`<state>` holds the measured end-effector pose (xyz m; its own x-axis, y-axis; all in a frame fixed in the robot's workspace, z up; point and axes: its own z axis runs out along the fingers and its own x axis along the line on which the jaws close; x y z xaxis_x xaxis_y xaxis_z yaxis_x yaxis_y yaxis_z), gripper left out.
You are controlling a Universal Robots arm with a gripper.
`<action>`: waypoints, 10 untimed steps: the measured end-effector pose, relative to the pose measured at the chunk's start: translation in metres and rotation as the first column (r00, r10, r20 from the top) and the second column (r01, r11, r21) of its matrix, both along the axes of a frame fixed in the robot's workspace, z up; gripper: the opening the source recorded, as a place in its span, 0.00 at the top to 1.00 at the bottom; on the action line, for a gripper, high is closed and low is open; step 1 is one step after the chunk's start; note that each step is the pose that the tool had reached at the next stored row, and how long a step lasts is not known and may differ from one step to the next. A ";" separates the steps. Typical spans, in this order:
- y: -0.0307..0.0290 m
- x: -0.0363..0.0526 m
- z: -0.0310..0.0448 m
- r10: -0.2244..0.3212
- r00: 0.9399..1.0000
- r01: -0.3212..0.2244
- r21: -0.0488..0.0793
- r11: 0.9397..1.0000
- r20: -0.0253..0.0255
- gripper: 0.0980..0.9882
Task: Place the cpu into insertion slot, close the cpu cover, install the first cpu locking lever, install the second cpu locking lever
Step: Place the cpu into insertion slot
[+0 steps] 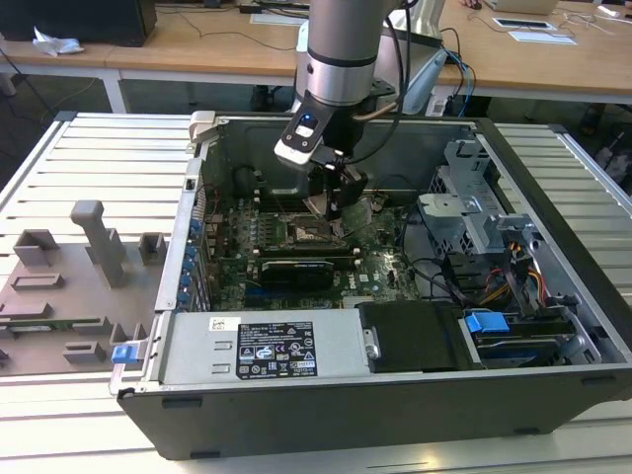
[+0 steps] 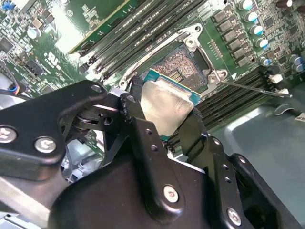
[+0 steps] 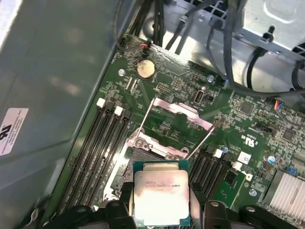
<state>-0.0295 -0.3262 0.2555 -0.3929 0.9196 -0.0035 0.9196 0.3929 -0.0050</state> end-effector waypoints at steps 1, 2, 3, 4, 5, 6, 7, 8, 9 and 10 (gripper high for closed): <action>0.0000 0.0000 0.0000 -0.013 1.000 0.013 0.000 1.000 0.000 0.50; 0.0000 0.0000 0.0000 -0.024 1.000 0.024 -0.001 1.000 0.000 0.50; 0.0000 0.0000 -0.0001 -0.031 1.000 0.031 -0.001 1.000 0.000 0.50; 0.0000 0.0000 -0.0001 -0.040 0.999 0.040 -0.001 0.999 0.000 0.50; 0.0000 0.0000 -0.0001 -0.055 0.998 0.055 -0.002 0.998 0.000 0.50; 0.0000 0.0000 -0.0001 -0.070 0.998 0.070 -0.002 0.998 0.000 0.50; 0.0000 0.0000 -0.0002 -0.079 0.997 0.079 -0.002 0.997 0.000 0.50; 0.0000 0.0000 -0.0002 -0.091 0.996 0.091 -0.003 0.996 0.000 0.50; 0.0000 0.0000 -0.0002 -0.104 0.995 0.104 -0.003 0.995 0.000 0.50; 0.0000 0.0000 -0.0002 -0.113 0.994 0.113 -0.004 0.994 0.000 0.50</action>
